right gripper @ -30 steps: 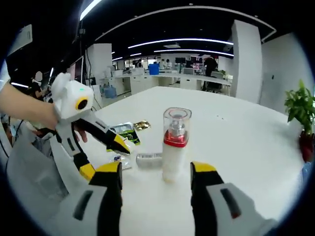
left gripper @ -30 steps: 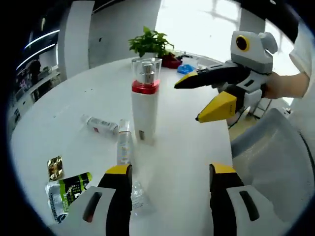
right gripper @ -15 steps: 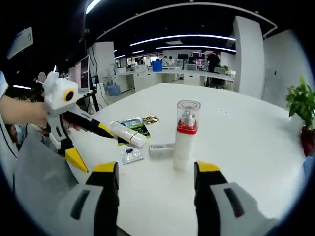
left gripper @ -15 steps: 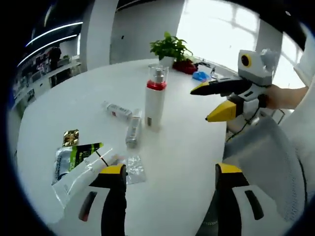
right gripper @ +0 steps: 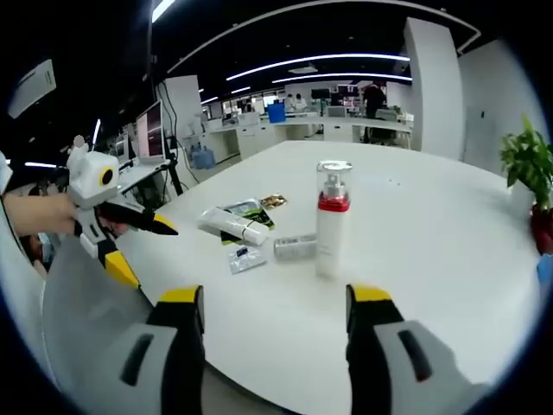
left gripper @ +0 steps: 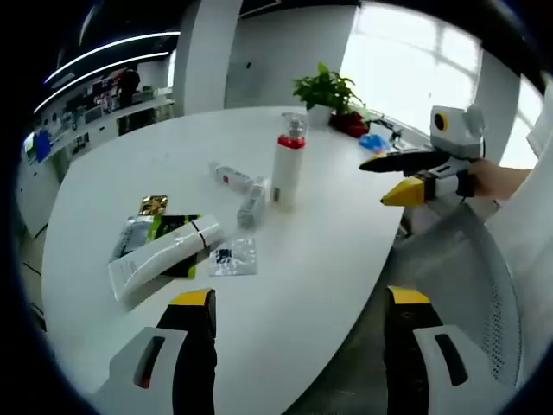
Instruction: Arrange the skincare products in the storage area until every visible bottle or jar stands upright without overlapping.
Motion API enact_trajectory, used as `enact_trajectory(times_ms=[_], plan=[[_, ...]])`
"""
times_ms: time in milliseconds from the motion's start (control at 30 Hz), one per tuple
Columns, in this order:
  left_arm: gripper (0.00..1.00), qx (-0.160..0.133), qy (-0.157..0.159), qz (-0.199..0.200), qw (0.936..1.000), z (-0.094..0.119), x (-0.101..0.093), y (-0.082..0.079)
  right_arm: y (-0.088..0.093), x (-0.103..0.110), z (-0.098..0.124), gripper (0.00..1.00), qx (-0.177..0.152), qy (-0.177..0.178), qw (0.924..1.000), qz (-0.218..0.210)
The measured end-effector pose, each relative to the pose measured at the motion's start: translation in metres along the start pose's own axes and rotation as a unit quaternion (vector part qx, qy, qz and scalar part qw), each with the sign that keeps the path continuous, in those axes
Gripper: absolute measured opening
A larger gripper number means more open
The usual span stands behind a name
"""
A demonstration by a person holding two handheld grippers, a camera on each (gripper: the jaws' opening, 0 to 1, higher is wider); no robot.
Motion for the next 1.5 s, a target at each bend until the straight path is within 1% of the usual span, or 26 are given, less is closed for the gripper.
enact_trajectory(times_ms=[167,300,500,600,700,733,1033,1267,1500], plan=[[0.82,-0.006,-0.026,0.018,0.9995,0.017,0.003,0.006,0.003,0.004,0.005,0.68,0.002,-0.001,1.0000,-0.003],[0.90,-0.008,-0.051,0.028,0.9983,0.027,0.006,0.009,0.002,0.007,0.009,0.69,-0.003,-0.001,1.0000,-0.001],[0.94,-0.008,-0.065,0.029,0.9974,0.035,0.009,0.012,0.003,0.011,0.014,0.71,-0.009,0.000,0.9999,-0.008],[0.95,-0.013,-0.064,0.014,0.9977,0.035,0.008,0.009,0.003,0.014,0.014,0.72,-0.012,0.000,0.9999,-0.013],[0.96,-0.013,-0.064,0.015,0.9978,0.035,0.007,0.009,0.004,0.017,0.014,0.73,-0.015,-0.001,0.9998,-0.012],[0.96,-0.011,-0.064,0.015,0.9978,0.036,0.007,0.009,0.004,0.017,0.014,0.73,-0.016,0.000,0.9998,-0.008],[0.96,0.000,-0.062,0.019,0.9979,0.035,0.006,0.013,0.001,0.014,0.011,0.73,-0.020,0.006,0.9997,-0.016],[0.96,0.007,-0.060,0.020,0.9980,0.030,0.007,0.012,0.006,0.016,0.010,0.72,-0.011,0.002,0.9999,-0.009],[0.95,0.007,-0.057,0.027,0.9980,0.021,0.007,0.004,0.008,0.015,0.010,0.72,-0.006,0.003,0.9998,-0.016]])
Point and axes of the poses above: the point that each gripper's makers call its tool centre point, and the gripper's own axes: z roughly backward along the fingers, x roughly to its left, y roughly out of its underside, the point moved 2 cm from there along z, roughly backward along the fingers, and after that the axes turned 11 degrees about -x, right-handed, at the moved point
